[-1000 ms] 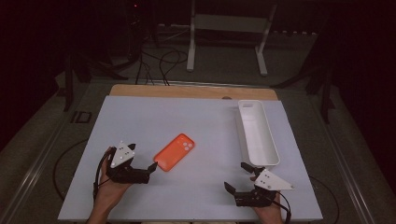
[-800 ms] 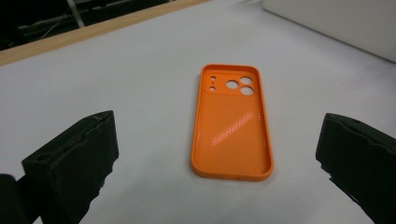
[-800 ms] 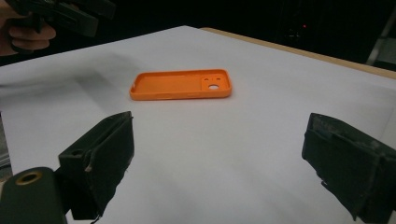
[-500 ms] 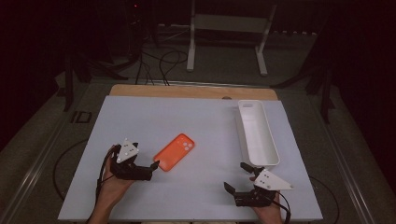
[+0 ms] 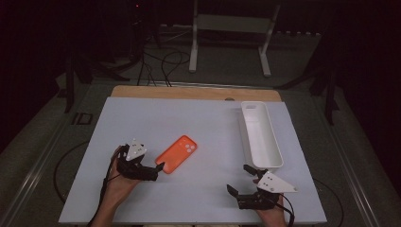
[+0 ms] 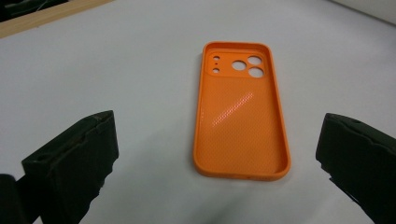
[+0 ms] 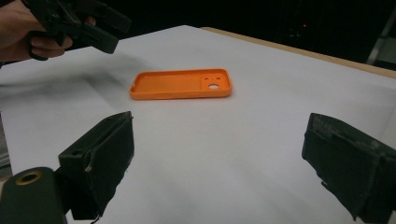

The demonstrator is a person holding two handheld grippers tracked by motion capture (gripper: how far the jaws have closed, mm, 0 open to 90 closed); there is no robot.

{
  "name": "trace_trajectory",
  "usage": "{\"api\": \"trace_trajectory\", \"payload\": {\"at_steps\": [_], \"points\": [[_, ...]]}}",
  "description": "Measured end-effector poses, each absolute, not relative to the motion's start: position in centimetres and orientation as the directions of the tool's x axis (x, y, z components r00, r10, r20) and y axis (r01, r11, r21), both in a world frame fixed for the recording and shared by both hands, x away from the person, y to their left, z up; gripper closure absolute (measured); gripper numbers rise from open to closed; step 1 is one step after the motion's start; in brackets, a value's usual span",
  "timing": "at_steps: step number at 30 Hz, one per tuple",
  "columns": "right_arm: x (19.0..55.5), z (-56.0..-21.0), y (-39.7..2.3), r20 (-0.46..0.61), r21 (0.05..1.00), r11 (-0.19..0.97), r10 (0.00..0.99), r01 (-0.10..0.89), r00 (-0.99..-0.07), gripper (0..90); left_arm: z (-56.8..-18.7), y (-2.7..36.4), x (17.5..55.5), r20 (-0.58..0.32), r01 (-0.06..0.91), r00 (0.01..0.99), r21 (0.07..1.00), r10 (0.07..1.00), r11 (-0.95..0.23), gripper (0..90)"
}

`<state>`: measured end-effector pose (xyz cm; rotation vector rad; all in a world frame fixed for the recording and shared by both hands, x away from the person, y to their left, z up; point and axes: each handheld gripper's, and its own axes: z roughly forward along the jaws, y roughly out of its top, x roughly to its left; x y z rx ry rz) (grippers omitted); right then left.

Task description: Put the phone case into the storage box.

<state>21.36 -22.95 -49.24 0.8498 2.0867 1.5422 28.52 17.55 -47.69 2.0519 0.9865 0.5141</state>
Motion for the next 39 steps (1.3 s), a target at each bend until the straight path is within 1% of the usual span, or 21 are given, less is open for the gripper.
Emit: {"api": "trace_trajectory", "payload": {"at_steps": [28, 39], "points": [[21.4, -49.3, -22.9, 0.028, 0.952, 0.207, 0.678, 0.227, -0.735, 9.2, -48.9, 16.4, 29.9, 0.012, 0.489, 0.621, 0.775, 0.784, -0.4, 0.0], [21.4, -49.3, -22.9, 0.03, 0.951, 0.208, 0.678, 0.231, -0.735, 9.3, -49.4, 15.7, 30.5, 0.004, 0.513, 0.634, 0.746, 0.774, -0.424, 0.0]]}}
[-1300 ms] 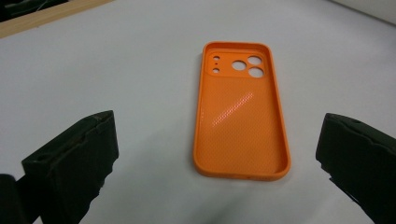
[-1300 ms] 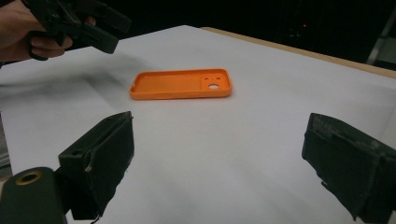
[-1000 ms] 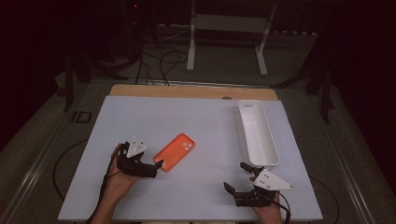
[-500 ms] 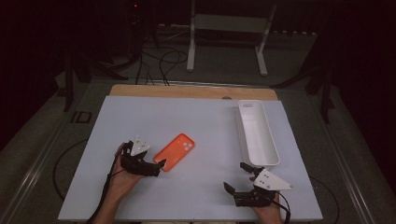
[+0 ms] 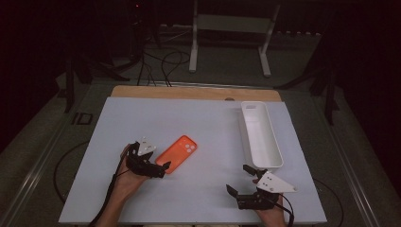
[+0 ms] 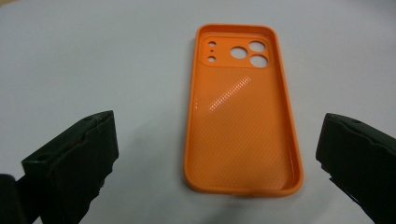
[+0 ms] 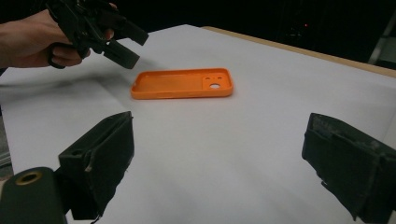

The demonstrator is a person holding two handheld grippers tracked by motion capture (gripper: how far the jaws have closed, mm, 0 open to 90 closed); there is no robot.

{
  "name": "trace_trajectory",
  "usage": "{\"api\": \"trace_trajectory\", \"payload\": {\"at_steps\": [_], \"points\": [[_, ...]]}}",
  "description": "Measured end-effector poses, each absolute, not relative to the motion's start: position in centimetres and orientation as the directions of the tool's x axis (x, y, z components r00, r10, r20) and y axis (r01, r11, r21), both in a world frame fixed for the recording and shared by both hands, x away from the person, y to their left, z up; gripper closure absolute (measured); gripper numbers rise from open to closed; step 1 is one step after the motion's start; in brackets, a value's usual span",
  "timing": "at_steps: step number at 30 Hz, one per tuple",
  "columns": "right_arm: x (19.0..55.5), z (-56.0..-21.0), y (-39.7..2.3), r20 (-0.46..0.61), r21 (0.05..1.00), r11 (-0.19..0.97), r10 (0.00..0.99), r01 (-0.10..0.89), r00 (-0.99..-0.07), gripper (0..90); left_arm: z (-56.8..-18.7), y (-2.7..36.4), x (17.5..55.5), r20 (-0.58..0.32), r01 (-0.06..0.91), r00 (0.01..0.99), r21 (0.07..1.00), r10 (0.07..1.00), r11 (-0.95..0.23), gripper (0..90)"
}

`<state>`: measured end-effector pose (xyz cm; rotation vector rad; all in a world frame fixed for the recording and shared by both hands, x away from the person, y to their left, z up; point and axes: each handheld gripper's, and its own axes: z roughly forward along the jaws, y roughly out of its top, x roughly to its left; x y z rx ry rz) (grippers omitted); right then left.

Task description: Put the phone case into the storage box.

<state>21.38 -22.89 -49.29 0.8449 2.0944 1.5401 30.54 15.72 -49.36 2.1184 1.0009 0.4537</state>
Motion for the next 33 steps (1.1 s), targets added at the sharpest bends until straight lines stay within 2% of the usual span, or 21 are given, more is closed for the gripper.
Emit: {"api": "trace_trajectory", "payload": {"at_steps": [33], "points": [[21.4, -49.3, -22.8, 0.031, 0.95, 0.208, 0.677, 0.231, -0.735, 9.2, -50.2, 14.0, 32.0, -0.002, 0.553, 0.682, 0.656, 0.732, -0.514, 0.0]]}}
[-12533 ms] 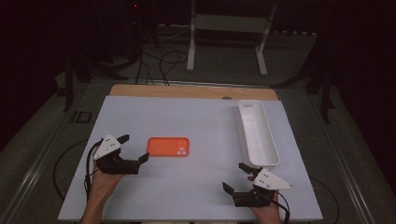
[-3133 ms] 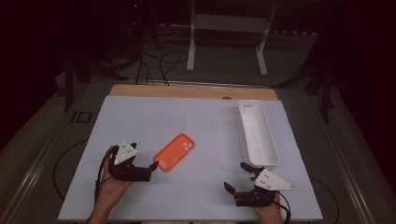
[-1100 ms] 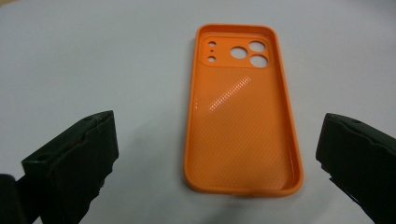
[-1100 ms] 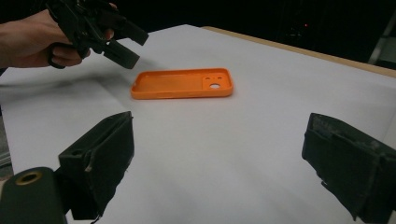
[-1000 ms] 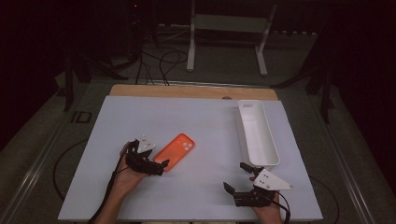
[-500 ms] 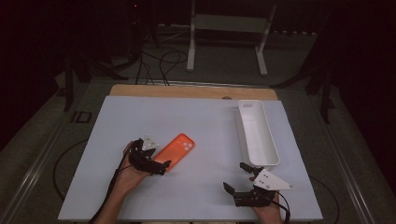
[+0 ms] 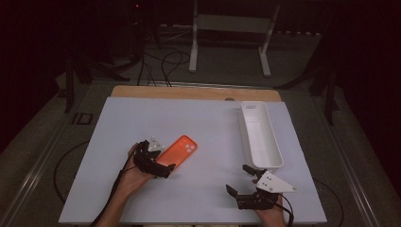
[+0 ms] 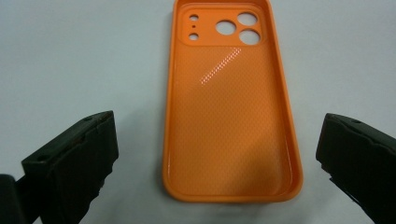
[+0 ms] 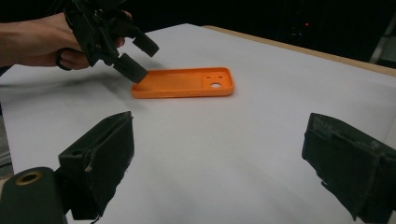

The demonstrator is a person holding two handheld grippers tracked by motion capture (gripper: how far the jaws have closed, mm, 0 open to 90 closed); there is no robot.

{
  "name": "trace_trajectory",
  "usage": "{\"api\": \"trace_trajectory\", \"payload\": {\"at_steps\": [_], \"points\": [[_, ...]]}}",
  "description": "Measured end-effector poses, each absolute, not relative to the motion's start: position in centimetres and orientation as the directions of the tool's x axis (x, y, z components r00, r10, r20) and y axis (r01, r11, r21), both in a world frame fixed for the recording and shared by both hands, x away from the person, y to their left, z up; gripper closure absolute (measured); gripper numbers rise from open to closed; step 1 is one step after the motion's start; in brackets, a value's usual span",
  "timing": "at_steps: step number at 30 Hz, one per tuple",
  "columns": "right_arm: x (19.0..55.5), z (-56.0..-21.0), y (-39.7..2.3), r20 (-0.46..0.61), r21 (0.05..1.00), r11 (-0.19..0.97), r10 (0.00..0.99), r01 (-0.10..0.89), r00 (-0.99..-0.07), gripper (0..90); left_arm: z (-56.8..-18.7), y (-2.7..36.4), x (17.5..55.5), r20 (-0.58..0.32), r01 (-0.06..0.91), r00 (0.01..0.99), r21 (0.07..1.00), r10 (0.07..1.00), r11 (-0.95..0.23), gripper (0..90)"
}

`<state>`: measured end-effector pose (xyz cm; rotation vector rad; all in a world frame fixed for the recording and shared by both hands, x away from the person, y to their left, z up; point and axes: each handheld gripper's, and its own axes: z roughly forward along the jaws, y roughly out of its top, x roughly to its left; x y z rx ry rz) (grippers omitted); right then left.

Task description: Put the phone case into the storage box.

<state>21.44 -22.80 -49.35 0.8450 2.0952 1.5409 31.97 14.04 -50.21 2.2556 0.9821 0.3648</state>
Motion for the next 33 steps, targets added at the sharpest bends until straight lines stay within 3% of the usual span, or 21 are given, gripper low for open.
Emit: {"api": "trace_trajectory", "payload": {"at_steps": [33], "points": [[21.4, -49.3, -22.8, 0.029, 0.95, 0.21, 0.677, 0.23, -0.735, 9.2, -51.4, 12.6, 32.9, -0.012, 0.591, 0.702, 0.567, 0.712, -0.573, 0.1]]}}
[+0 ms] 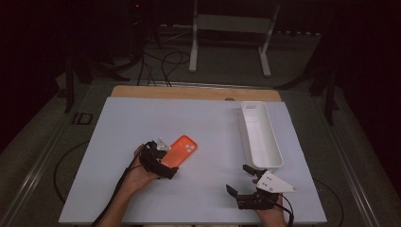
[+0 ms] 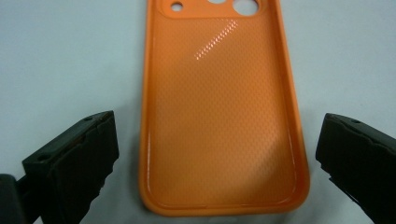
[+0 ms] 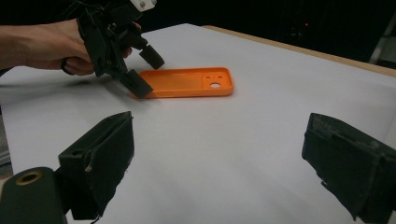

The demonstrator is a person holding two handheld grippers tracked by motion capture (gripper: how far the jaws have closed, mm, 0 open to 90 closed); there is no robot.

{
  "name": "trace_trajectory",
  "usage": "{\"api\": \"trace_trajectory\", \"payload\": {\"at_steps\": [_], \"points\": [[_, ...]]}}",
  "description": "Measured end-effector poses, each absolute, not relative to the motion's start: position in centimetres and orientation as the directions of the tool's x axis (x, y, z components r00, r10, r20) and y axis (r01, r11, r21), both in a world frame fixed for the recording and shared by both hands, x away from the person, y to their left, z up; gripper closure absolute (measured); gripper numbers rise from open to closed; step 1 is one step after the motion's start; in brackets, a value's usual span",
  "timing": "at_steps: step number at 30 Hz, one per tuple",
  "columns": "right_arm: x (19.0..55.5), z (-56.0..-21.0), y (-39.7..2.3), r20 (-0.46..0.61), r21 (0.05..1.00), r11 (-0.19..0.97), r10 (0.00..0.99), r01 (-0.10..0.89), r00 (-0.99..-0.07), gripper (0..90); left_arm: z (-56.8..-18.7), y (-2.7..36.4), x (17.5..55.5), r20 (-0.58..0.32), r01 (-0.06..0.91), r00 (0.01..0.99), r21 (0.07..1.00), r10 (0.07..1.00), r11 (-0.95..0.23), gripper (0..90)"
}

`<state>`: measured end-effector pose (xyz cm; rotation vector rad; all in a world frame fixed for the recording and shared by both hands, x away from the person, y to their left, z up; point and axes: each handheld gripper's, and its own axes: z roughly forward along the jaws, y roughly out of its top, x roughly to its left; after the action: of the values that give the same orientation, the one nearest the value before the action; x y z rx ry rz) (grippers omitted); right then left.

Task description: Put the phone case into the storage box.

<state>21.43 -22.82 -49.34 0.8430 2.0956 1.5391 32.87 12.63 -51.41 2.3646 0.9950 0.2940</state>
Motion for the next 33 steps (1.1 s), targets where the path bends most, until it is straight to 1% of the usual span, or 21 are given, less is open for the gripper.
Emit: {"api": "trace_trajectory", "payload": {"at_steps": [4, 10, 25, 33], "points": [[21.44, -49.35, -22.82, 0.029, 0.95, 0.21, 0.677, 0.23, -0.735, 9.3, -51.5, 12.51, 32.97, -0.022, 0.597, 0.706, 0.557, 0.708, -0.578, 2.1], [21.44, -49.34, -22.84, 0.029, 0.95, 0.21, 0.678, 0.23, -0.735, 9.3, -51.64, 12.31, 33.03, -0.009, 0.601, 0.702, 0.544, 0.712, -0.586, 3.7], [21.42, -49.36, -22.75, 0.025, 0.95, 0.215, 0.674, 0.228, -0.738, 9.3, -51.41, 12.12, 33.35, -0.01, 0.615, 0.705, 0.508, 0.71, -0.603, 7.5], [21.43, -49.38, -22.71, 0.025, 0.949, 0.217, 0.674, 0.23, -0.739, 9.3, -51.2, 12.32, 33.43, -0.003, 0.615, 0.701, 0.51, 0.714, -0.601, 15.1]]}}
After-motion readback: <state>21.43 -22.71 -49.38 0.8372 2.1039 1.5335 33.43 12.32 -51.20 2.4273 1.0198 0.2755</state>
